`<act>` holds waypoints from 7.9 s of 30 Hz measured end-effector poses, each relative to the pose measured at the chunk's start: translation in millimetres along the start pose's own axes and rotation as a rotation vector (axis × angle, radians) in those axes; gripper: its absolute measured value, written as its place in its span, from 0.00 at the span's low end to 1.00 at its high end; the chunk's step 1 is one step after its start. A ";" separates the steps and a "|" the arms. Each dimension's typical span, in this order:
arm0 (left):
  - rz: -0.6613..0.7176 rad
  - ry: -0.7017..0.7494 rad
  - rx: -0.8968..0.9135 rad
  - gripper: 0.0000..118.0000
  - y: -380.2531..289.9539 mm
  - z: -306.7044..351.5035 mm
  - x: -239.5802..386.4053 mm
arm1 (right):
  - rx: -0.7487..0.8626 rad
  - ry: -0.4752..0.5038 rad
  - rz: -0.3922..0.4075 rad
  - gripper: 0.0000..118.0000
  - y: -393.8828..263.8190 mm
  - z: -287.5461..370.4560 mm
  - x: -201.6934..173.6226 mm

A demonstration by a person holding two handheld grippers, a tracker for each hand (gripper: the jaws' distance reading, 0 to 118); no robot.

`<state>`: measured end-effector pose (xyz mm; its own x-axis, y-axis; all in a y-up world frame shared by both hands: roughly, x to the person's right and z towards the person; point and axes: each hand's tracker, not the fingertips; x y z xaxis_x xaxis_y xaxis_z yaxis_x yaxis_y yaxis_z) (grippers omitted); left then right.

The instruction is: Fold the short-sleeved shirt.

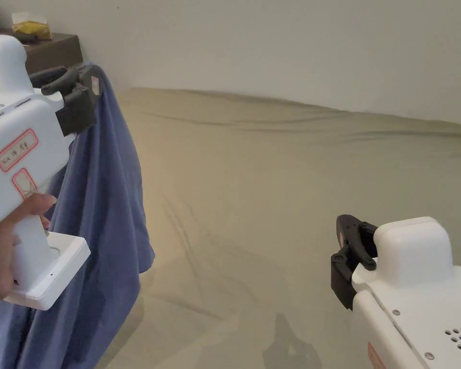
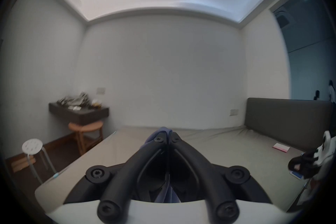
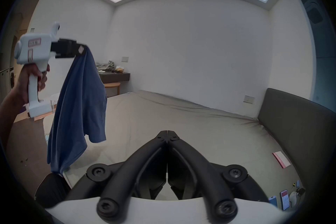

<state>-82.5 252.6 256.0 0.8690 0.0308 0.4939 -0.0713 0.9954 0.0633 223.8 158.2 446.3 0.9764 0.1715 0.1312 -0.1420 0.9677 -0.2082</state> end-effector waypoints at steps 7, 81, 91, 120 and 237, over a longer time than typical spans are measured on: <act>-0.039 -0.220 0.104 0.00 53.5 -41.8 85.7 | 0.014 -0.149 -0.051 0.01 -3.0 25.4 54.7; -0.179 0.072 -0.136 0.00 -79.4 38.5 190.5 | 0.089 -0.252 0.107 0.01 17.8 35.9 54.5; -0.115 -0.058 -0.710 0.00 -212.4 -18.6 172.4 | -0.012 -0.265 0.082 0.01 -17.4 23.2 82.5; -0.036 -0.060 -0.962 0.01 -319.8 -23.0 187.2 | -0.415 -0.278 -0.031 0.02 -113.5 -28.3 169.4; -0.137 0.172 -0.561 0.01 -164.6 -269.6 37.0 | -0.412 -0.339 0.073 0.11 -50.3 -257.4 272.2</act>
<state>93.4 114.1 30.0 0.9221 -0.1340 0.3631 0.2759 0.8855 -0.3738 538.6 108.6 243.0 0.8494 0.3513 0.3939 -0.0650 0.8103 -0.5824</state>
